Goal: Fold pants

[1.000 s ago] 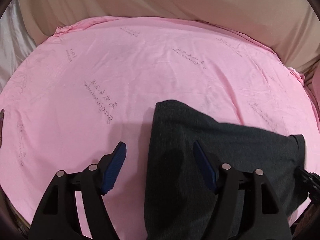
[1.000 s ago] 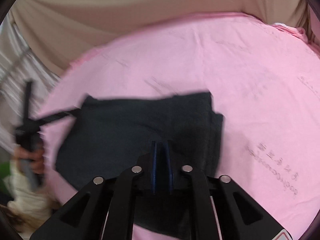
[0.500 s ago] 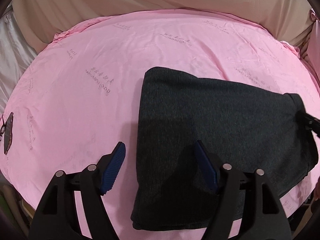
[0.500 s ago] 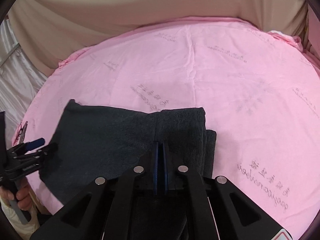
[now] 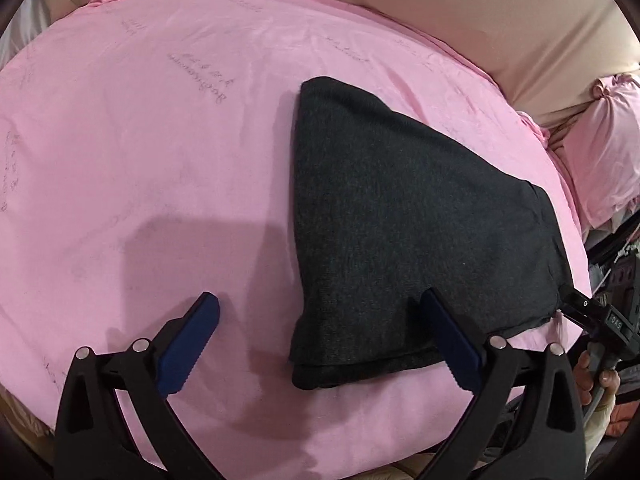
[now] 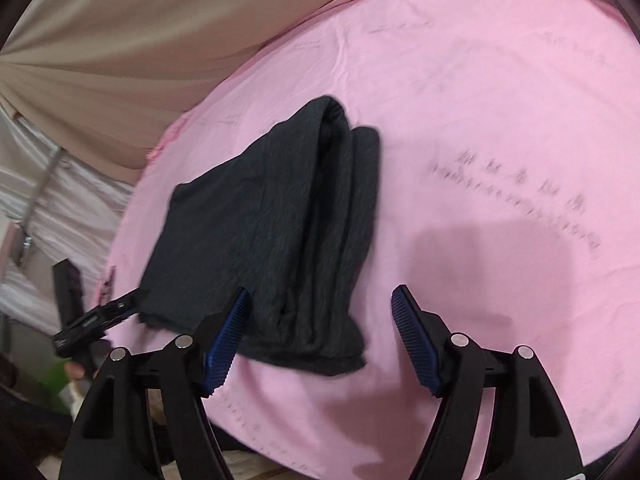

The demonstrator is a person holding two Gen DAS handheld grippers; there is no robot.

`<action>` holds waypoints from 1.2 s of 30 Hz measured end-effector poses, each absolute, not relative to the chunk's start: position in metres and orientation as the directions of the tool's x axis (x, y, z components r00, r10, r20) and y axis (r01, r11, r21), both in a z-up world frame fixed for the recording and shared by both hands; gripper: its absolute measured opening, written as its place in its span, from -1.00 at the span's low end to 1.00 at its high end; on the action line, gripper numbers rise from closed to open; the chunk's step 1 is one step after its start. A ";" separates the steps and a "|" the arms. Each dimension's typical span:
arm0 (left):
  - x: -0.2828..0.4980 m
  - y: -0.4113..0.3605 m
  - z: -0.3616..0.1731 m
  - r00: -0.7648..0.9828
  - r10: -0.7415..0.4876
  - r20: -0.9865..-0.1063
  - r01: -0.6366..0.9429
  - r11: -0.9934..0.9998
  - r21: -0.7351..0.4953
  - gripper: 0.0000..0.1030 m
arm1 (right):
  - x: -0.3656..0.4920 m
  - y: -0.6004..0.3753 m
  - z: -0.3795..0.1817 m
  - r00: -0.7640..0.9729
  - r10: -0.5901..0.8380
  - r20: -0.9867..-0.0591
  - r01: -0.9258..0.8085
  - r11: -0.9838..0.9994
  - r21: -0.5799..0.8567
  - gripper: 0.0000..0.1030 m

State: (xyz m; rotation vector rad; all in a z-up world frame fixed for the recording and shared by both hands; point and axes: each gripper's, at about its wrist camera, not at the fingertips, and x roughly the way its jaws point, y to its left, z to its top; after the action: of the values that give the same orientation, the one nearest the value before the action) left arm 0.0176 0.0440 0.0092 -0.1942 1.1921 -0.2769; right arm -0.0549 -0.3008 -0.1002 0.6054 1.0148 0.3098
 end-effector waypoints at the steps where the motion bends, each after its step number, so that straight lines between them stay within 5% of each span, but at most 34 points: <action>1: 0.018 0.042 0.009 0.336 -0.345 -0.876 0.127 0.939 -0.321 0.90 | -0.053 -0.299 -0.100 0.503 0.521 -0.689 0.019 0.791 0.612 0.51; 4: 0.021 0.027 0.007 0.311 -0.432 -0.846 0.190 0.901 -0.390 0.87 | -0.043 -0.292 -0.105 0.490 0.581 -0.649 -0.015 0.751 0.661 0.51; 6: 0.027 0.014 0.005 0.320 -0.419 -0.850 0.208 0.906 -0.368 0.74 | -0.035 -0.288 -0.110 0.486 0.588 -0.646 -0.022 0.748 0.664 0.23; 8: 0.031 0.008 0.005 0.325 -0.396 -0.859 0.210 0.916 -0.343 0.45 | -0.028 -0.284 -0.110 0.489 0.577 -0.654 -0.024 0.758 0.651 -0.03; 10: 0.036 0.012 0.005 0.299 -0.396 -0.868 0.175 0.917 -0.358 -0.23 | -0.028 -0.284 -0.110 0.490 0.591 -0.641 -0.016 0.741 0.671 -0.28; 15: 0.021 0.033 0.025 0.268 -0.423 -0.865 0.141 0.906 -0.399 -0.70 | -0.049 -0.282 -0.091 0.483 0.592 -0.646 -0.038 0.751 0.659 -0.39; 17: 0.011 0.036 0.029 0.252 -0.402 -0.880 0.147 0.915 -0.376 -0.70 | -0.057 -0.284 -0.093 0.456 0.583 -0.672 -0.030 0.765 0.643 -0.36; 20: 0.005 0.041 0.019 0.244 -0.373 -0.895 0.123 0.928 -0.353 -0.43 | -0.059 -0.285 -0.107 0.435 0.598 -0.673 -0.004 0.749 0.663 -0.15; 22: 0.012 0.044 0.014 0.252 -0.355 -0.900 0.071 0.935 -0.348 0.01 | -0.057 -0.285 -0.109 0.437 0.610 -0.661 0.006 0.733 0.680 -0.09; 26: 0.021 0.039 0.008 0.257 -0.427 -0.867 0.073 0.903 -0.424 0.52 | -0.056 -0.276 -0.107 0.439 0.604 -0.665 -0.028 0.749 0.662 0.15; 29: 0.028 0.024 0.007 0.290 -0.401 -0.869 0.111 0.916 -0.385 0.41 | -0.058 -0.278 -0.108 0.451 0.604 -0.656 -0.042 0.749 0.661 0.22; 31: 0.035 0.025 0.002 0.273 -0.428 -0.861 0.092 0.903 -0.420 -0.37 | -0.057 -0.279 -0.109 0.463 0.607 -0.646 -0.040 0.742 0.669 0.21; 33: 0.040 0.035 -0.002 0.235 -0.492 -0.838 0.042 0.867 -0.497 -0.58 | -0.054 -0.280 -0.110 0.473 0.591 -0.653 -0.025 0.750 0.661 -0.08; 36: 0.038 0.039 -0.002 0.222 -0.516 -0.827 0.020 0.851 -0.525 -0.64 | -0.053 -0.280 -0.110 0.474 0.602 -0.642 -0.015 0.735 0.678 -0.35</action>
State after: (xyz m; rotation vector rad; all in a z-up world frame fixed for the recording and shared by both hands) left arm 0.0377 0.0392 -0.0015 -0.4523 1.3045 -0.3881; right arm -0.0527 -0.2799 -0.1103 0.6627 1.0185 0.4132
